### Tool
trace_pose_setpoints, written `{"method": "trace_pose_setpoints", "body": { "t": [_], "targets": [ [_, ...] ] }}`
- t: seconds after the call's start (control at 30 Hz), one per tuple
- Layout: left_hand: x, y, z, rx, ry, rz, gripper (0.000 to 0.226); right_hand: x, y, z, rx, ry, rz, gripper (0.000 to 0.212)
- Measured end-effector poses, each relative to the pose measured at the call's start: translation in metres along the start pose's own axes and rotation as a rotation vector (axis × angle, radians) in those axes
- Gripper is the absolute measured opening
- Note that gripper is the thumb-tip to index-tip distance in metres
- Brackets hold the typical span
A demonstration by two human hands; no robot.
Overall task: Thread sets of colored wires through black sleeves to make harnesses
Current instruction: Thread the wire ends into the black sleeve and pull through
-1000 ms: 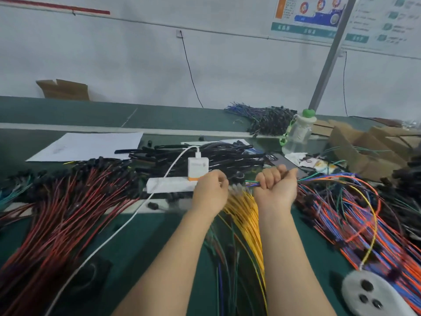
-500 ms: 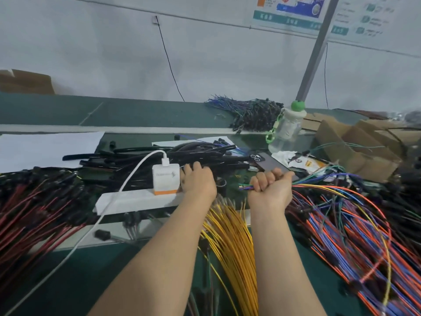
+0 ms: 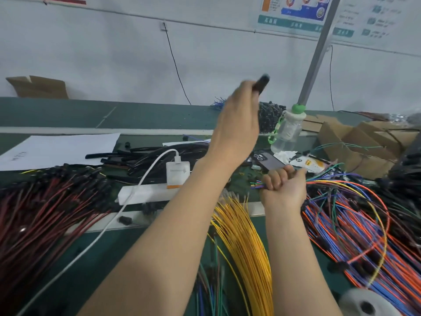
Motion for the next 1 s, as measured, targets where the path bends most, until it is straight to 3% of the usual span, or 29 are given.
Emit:
{"method": "trace_pose_setpoints", "body": {
  "t": [0.07, 0.13, 0.23, 0.33, 0.43, 0.5, 0.57, 0.63, 0.67, 0.7, 0.8, 0.87, 0.9, 0.93, 1.0],
  "targets": [
    [0.001, 0.040, 0.045, -0.039, -0.112, 0.112, 0.026, -0.022, -0.005, -0.005, 0.012, -0.039, -0.036, 0.046],
    [-0.008, 0.067, 0.078, -0.026, -0.179, 0.081, 0.024, -0.048, -0.010, -0.010, -0.010, -0.077, -0.104, 0.047],
    [-0.042, 0.073, 0.085, 0.196, -0.082, -0.228, 0.028, -0.090, -0.012, -0.011, -0.131, -0.145, -0.240, 0.050],
    [-0.104, 0.063, 0.050, 0.456, 0.125, -0.608, 0.042, -0.131, 0.010, -0.004, -0.528, -0.201, -0.263, 0.051],
    [-0.163, 0.066, 0.028, 0.562, 0.230, -0.754, 0.035, -0.169, 0.039, 0.014, -0.836, -0.249, -0.277, 0.035],
    [-0.186, 0.075, 0.023, 0.610, 0.234, -0.732, 0.025, -0.183, 0.051, 0.022, -0.932, -0.192, -0.301, 0.035],
    [-0.198, 0.091, 0.029, 0.614, 0.158, -0.505, 0.019, -0.190, 0.058, 0.029, -0.969, -0.132, -0.298, 0.036],
    [-0.213, 0.108, 0.049, 0.510, 0.020, -0.187, 0.013, -0.190, 0.064, 0.029, -0.925, -0.083, -0.222, 0.038],
    [-0.224, 0.112, 0.055, 0.459, -0.001, -0.107, 0.010, -0.191, 0.068, 0.029, -0.880, -0.077, -0.167, 0.037],
    [-0.236, 0.110, 0.053, 0.439, 0.052, -0.101, 0.017, -0.189, 0.072, 0.028, -0.836, -0.085, -0.114, 0.035],
    [-0.265, 0.088, 0.007, 0.194, 0.501, -0.245, 0.040, -0.185, 0.082, 0.032, -0.781, -0.156, -0.072, 0.039],
    [-0.275, 0.078, -0.016, -0.279, 0.745, -0.212, 0.020, -0.183, 0.084, 0.039, -0.851, -0.208, -0.146, 0.039],
    [-0.277, 0.072, -0.020, -0.487, 0.824, -0.203, 0.008, -0.183, 0.084, 0.044, -0.896, -0.228, -0.188, 0.039],
    [-0.278, 0.068, -0.023, -0.613, 0.855, -0.205, 0.011, -0.183, 0.084, 0.049, -0.933, -0.239, -0.222, 0.038],
    [-0.280, 0.064, -0.029, -0.698, 0.845, -0.189, 0.015, -0.184, 0.085, 0.056, -0.976, -0.242, -0.253, 0.037]
  ]
}}
Point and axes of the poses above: each hand's wrist, its own x-axis towards the middle knuckle, its own y-axis out of the back of the hand, z = x × y, the point moved 7 cm from there along x, towards the middle knuckle, and after that the axes turned 6 degrees about x, right-handed, at the moved point
